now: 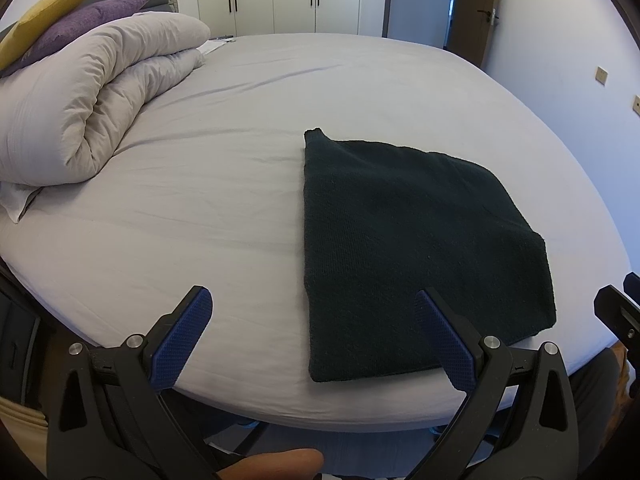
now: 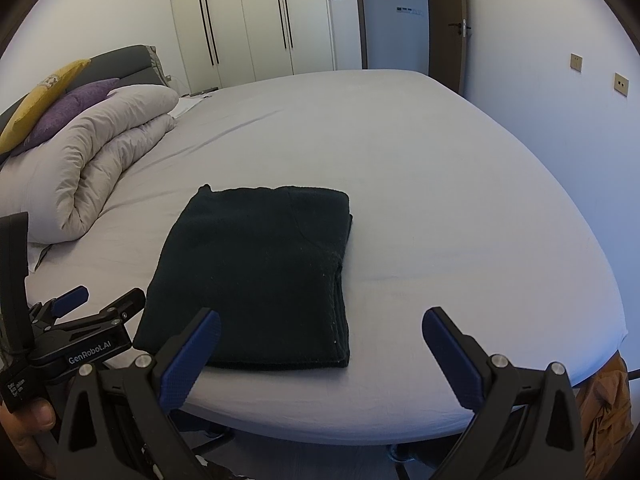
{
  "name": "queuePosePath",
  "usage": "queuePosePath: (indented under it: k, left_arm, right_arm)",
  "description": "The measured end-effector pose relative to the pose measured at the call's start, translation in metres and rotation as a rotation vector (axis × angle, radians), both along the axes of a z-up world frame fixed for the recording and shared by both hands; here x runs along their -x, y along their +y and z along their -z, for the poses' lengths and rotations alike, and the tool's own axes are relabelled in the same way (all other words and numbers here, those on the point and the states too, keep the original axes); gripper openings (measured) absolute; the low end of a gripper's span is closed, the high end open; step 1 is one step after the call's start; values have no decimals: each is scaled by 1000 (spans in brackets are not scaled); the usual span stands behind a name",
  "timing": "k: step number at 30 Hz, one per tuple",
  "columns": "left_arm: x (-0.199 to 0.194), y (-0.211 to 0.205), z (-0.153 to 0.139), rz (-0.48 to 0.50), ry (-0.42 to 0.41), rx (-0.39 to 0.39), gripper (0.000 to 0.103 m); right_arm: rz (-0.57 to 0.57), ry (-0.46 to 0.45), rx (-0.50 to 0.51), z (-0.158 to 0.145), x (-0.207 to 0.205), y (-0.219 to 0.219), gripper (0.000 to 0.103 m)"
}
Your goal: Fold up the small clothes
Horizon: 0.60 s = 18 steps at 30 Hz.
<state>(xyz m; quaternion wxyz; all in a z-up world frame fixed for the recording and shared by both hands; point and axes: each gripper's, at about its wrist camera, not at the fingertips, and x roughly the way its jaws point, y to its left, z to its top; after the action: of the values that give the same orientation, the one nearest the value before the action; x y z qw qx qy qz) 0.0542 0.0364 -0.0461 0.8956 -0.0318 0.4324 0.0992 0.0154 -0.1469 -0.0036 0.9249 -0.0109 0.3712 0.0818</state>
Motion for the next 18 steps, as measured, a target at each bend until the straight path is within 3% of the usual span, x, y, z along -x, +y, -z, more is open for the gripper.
queuePosePath:
  k: [18]
  left_arm:
    - [0,0,1,2,2,2,103]
  right_arm:
    - [1,5,-1,2,-1,0,103]
